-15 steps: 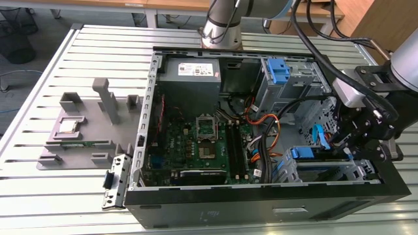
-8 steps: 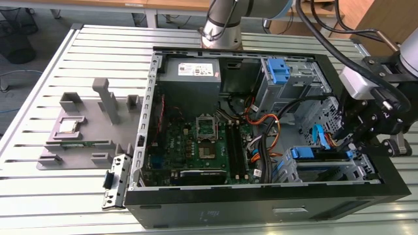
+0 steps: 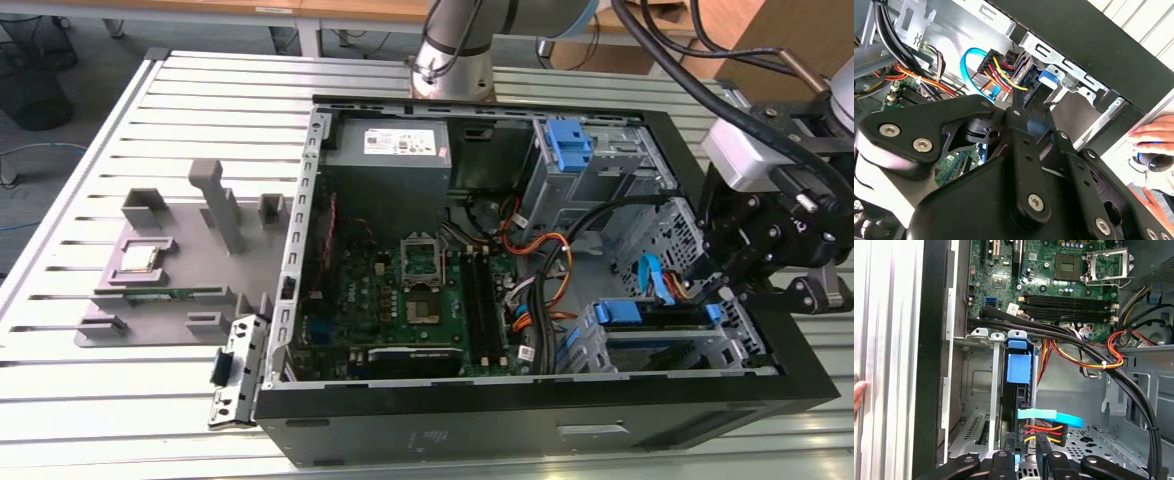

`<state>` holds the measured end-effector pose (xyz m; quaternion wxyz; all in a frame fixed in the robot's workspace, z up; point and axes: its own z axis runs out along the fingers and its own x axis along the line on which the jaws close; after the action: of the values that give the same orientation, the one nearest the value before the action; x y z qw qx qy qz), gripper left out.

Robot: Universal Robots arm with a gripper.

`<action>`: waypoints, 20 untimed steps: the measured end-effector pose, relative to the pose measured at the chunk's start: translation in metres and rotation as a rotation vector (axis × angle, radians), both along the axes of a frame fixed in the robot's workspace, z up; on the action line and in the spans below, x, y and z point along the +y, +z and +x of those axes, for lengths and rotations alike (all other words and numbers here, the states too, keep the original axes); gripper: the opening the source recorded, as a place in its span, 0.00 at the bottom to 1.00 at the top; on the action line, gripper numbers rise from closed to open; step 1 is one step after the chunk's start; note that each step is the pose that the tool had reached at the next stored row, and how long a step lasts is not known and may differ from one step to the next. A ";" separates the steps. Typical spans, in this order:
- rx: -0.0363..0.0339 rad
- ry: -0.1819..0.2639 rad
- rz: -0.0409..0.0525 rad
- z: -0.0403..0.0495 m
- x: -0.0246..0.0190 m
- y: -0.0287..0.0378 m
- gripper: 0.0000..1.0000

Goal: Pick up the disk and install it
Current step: 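Insert the second disk wire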

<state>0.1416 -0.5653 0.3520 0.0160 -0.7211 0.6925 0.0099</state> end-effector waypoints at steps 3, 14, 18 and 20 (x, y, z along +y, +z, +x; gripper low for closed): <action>0.0000 0.000 0.0000 0.0000 0.0000 0.0000 0.31; 0.0000 0.000 -0.0001 0.0000 0.0000 0.0002 0.10; 0.0000 0.000 -0.0001 0.0000 0.0000 0.0003 0.10; 0.0034 0.000 -0.0002 0.0001 0.0000 0.0003 0.10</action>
<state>0.1417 -0.5653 0.3523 0.0147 -0.7212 0.6925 0.0110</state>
